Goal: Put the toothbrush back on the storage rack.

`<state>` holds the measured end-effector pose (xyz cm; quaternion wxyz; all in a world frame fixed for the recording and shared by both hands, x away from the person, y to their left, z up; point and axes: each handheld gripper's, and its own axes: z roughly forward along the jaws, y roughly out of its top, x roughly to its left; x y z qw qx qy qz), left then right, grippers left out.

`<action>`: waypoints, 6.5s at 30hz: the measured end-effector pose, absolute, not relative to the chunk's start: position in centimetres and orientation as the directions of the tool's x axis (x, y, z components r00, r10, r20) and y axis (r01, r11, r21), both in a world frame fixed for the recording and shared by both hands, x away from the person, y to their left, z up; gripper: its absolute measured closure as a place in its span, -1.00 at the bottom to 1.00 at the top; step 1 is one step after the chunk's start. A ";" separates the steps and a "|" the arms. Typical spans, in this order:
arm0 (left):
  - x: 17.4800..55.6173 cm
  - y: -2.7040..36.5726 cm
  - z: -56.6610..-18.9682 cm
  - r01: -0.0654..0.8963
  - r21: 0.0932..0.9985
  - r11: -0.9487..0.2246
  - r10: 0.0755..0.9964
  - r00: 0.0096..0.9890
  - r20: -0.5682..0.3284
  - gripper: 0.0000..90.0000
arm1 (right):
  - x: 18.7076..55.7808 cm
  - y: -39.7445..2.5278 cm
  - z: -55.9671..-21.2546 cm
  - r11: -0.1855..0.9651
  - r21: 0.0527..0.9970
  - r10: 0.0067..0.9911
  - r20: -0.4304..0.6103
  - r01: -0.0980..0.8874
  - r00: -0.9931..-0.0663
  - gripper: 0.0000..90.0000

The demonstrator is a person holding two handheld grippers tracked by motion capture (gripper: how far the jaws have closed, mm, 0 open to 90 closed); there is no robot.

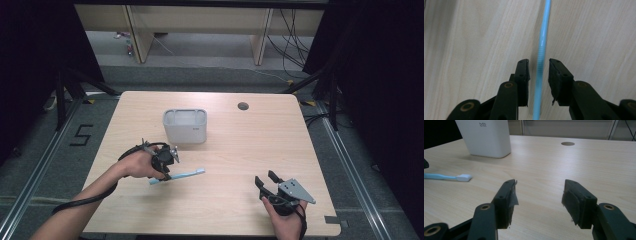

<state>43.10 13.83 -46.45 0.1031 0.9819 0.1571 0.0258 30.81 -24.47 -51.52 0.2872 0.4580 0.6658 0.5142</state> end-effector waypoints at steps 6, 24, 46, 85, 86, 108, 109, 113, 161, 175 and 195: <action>43.4 13.5 -46.6 0.292 0.169 -0.941 0.298 0.955 0.006 0.57 | 30.8 -24.5 -51.5 0.050 0.948 0.905 0.089 0.314 -0.415 -0.02; 43.9 11.9 -47.1 0.249 0.131 -0.960 0.249 0.968 -0.013 0.66 | 30.8 -24.4 -51.5 0.050 0.946 0.908 0.090 0.320 -0.409 -0.02; 44.3 11.1 -47.8 0.217 0.082 -0.973 0.217 0.976 -0.013 0.78 | 30.8 -24.6 -51.5 0.058 0.947 0.903 0.086 0.316 -0.421 -0.02; 42.1 12.9 -45.1 0.130 0.364 -0.922 0.175 0.980 0.092 0.86 | 30.9 -24.4 -51.5 0.065 0.946 0.900 0.082 0.318 -0.429 -0.02; 42.1 13.0 -45.0 0.128 0.391 -0.912 0.172 0.982 0.078 0.86 | 31.0 -24.5 -51.5 0.079 0.950 0.907 0.056 0.301 -0.418 -0.02; 41.6 14.9 -45.8 0.167 0.704 -0.690 0.273 0.961 0.040 0.86 | 30.9 -24.4 -51.5 0.065 0.947 0.907 0.075 0.313 -0.415 -0.01; 41.6 14.9 -45.8 0.167 0.704 -0.690 0.273 0.961 0.040 0.86 | 30.9 -24.4 -51.5 0.065 0.947 0.907 0.075 0.313 -0.415 -0.01; 41.5 15.2 -45.8 0.174 0.765 -0.620 0.313 0.949 0.038 0.86 | 31.0 -24.4 -51.6 0.065 0.947 0.903 0.078 0.314 -0.422 -0.01; 40.7 19.3 -46.9 0.240 0.967 -0.084 0.648 0.750 -0.130 0.86 | 30.8 -24.2 -51.5 0.052 0.944 0.907 0.091 0.326 -0.411 0.00; 40.9 19.4 -46.1 0.219 0.975 -0.040 0.675 0.726 -0.135 0.86 | 30.8 -24.3 -51.5 0.060 0.945 0.908 0.082 0.321 -0.411 0.00; 41.7 19.3 -44.7 0.184 0.983 -0.018 0.685 0.719 -0.122 0.86 | 30.8 -24.2 -51.5 0.052 0.944 0.906 0.093 0.326 -0.413 0.00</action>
